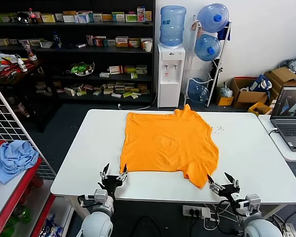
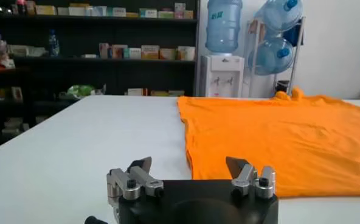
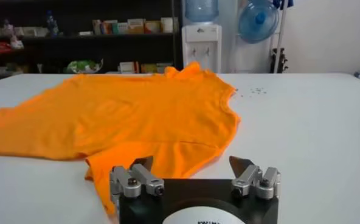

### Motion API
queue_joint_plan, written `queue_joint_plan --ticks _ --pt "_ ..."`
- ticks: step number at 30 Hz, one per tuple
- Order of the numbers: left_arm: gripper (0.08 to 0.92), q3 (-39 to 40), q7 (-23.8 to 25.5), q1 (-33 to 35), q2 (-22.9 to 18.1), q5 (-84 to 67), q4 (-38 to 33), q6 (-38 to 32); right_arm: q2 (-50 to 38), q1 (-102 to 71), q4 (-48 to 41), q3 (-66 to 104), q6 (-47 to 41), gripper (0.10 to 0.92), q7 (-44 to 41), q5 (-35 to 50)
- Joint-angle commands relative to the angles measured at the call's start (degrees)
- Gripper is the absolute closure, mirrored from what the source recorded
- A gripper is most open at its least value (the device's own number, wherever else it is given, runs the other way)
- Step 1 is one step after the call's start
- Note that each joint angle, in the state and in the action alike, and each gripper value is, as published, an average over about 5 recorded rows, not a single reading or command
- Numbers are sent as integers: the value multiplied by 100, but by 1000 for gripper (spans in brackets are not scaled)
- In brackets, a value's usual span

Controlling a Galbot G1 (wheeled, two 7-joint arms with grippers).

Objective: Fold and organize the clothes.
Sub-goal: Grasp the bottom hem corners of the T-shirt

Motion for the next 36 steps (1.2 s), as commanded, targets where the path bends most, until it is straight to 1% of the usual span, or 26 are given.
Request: queue_joint_plan --ticks 1,6,11,14,18,21,29,36 --pt "177 17 133 -48 64 -13 -75 698 7 58 -14 -34 -57 203 63 8" --pt "177 86 117 -189 199 -251 -133 1058 77 211 -96 -156 -169 203 179 16" --pt "177 170 121 -354 331 -628 -11 1371 117 350 -167 -265 -248 203 245 2" --pt "177 182 119 -415 344 -776 40 1492 153 423 -195 -307 -295 207 284 16" --pt "204 206 86 -441 346 -880 34 1564 206 486 -233 -354 -382 274 351 26" --pt "276 219 82 -451 338 -886 45 1581 234 508 -265 -374 -452 358 381 23" --pt "510 205 112 -444 360 -860 109 1576 283 563 -335 -424 -599 592 447 9" --pt "709 205 135 -353 333 -862 -8 1560 317 527 -275 -436 -584 791 563 -26"
